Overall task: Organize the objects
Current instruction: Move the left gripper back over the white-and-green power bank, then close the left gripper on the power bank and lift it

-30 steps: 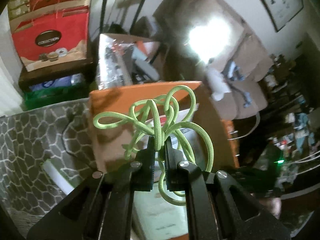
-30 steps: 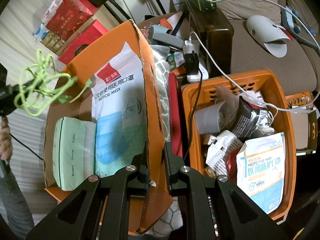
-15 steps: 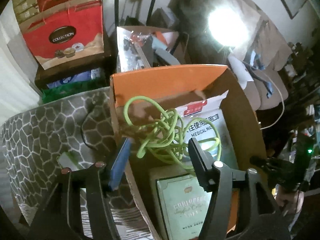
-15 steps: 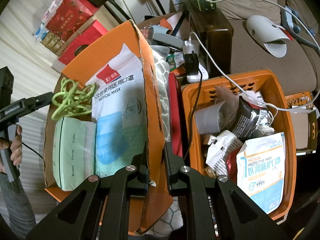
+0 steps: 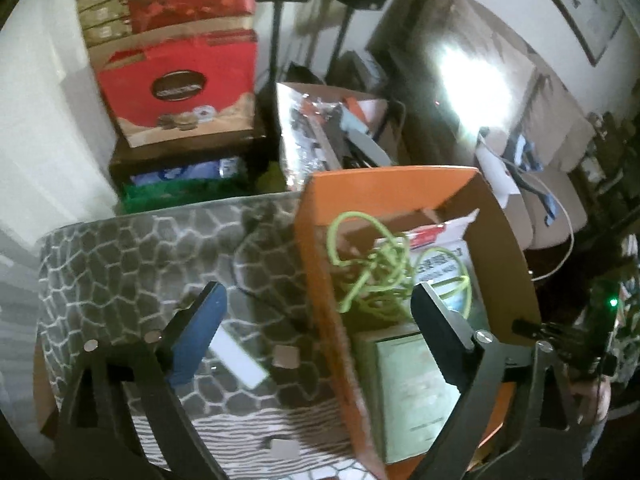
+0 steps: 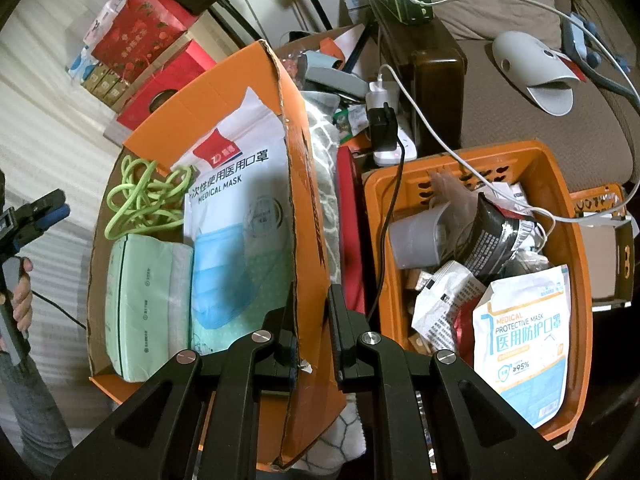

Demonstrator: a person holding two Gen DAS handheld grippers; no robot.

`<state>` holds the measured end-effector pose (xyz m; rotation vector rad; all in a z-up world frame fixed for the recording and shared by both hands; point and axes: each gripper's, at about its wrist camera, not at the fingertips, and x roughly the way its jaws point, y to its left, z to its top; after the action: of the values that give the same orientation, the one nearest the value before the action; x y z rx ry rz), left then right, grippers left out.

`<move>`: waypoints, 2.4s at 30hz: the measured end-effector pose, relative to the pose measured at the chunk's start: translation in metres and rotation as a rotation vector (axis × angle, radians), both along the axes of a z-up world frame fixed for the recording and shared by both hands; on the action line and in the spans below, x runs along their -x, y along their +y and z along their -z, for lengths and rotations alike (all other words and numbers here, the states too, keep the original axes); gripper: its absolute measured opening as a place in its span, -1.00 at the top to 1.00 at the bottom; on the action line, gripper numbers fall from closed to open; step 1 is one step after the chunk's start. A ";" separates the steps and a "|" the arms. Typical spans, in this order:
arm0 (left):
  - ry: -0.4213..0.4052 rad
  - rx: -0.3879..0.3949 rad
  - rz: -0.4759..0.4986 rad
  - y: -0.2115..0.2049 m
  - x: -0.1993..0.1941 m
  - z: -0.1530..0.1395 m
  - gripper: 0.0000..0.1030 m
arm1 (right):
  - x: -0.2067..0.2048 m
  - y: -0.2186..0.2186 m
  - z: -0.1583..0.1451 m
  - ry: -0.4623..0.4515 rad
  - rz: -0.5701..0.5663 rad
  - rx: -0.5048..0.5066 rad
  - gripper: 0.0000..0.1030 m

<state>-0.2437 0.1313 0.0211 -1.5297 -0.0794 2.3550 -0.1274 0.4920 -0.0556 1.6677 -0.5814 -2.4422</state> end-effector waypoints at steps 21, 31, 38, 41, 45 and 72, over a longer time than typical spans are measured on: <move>-0.152 0.040 -0.145 -0.095 -0.016 0.075 -0.82 | 0.000 0.002 0.000 -0.004 0.005 -0.006 0.77; -0.225 0.010 -0.190 -0.082 -0.010 0.112 -0.25 | 0.001 0.002 0.000 -0.006 0.004 -0.010 0.77; -0.228 0.035 -0.207 -0.068 -0.006 0.120 -0.21 | 0.000 0.001 0.000 -0.005 0.005 -0.010 0.77; -0.235 0.048 -0.208 -0.065 -0.002 0.123 -0.18 | 0.000 0.001 0.000 -0.006 0.004 -0.010 0.77; -0.233 0.064 -0.214 -0.061 0.001 0.128 -0.17 | 0.000 0.001 0.000 -0.005 0.005 -0.010 0.77; -0.060 0.026 -0.125 -0.053 -0.017 0.074 0.55 | -0.001 0.000 0.001 -0.006 0.004 -0.021 0.77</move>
<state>-0.2269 0.0778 -0.0533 -1.6533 -0.1643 2.4138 -0.1266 0.4917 -0.0567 1.6833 -0.5632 -2.4556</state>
